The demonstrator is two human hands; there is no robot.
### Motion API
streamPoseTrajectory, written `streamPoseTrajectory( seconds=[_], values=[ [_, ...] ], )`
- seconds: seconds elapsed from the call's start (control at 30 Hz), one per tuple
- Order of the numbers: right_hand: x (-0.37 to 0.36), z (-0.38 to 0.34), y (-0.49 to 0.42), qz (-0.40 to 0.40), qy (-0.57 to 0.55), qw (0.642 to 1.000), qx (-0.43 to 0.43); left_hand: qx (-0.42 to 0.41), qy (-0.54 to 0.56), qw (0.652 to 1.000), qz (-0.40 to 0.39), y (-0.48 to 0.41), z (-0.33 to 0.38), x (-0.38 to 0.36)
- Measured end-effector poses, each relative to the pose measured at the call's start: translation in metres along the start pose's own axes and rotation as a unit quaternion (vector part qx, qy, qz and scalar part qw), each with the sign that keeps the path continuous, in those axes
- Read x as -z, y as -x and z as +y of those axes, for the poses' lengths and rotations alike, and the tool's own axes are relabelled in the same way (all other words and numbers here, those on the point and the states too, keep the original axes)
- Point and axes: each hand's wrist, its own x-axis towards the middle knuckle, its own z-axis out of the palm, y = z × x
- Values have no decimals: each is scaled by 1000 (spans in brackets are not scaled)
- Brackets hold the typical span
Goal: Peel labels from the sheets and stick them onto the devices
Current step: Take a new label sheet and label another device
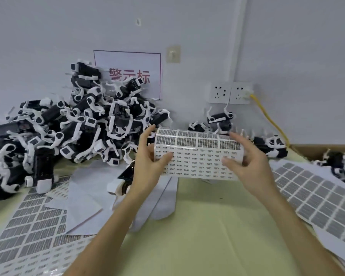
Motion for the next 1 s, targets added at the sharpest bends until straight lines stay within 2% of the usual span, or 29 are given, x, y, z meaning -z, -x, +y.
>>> streamPoseTrajectory(
  seconds=[0.1, 0.23, 0.4, 0.5, 0.7, 1.0],
  values=[
    [-3, 4, 1, 50, 101, 993, 31, -39, -88, 995, 15, -1, -3, 2],
    [2, 7, -3, 100, 153, 977, 109, -100, -183, 976, 55, -1, -5, 1],
    [9, 7, -4, 114, 266, 940, 182, -189, -281, 935, 107, -1, -7, -1],
    [3, 4, -2, 96, 340, 910, 215, -235, -327, 908, 119, 1, -8, -3],
    [-23, -4, 11, 55, 307, 906, 286, -253, -326, 909, 58, 8, -11, -8],
    [-37, -4, 19, 17, 287, 911, 294, -272, -303, 913, 8, 20, -12, -23]
  ],
)
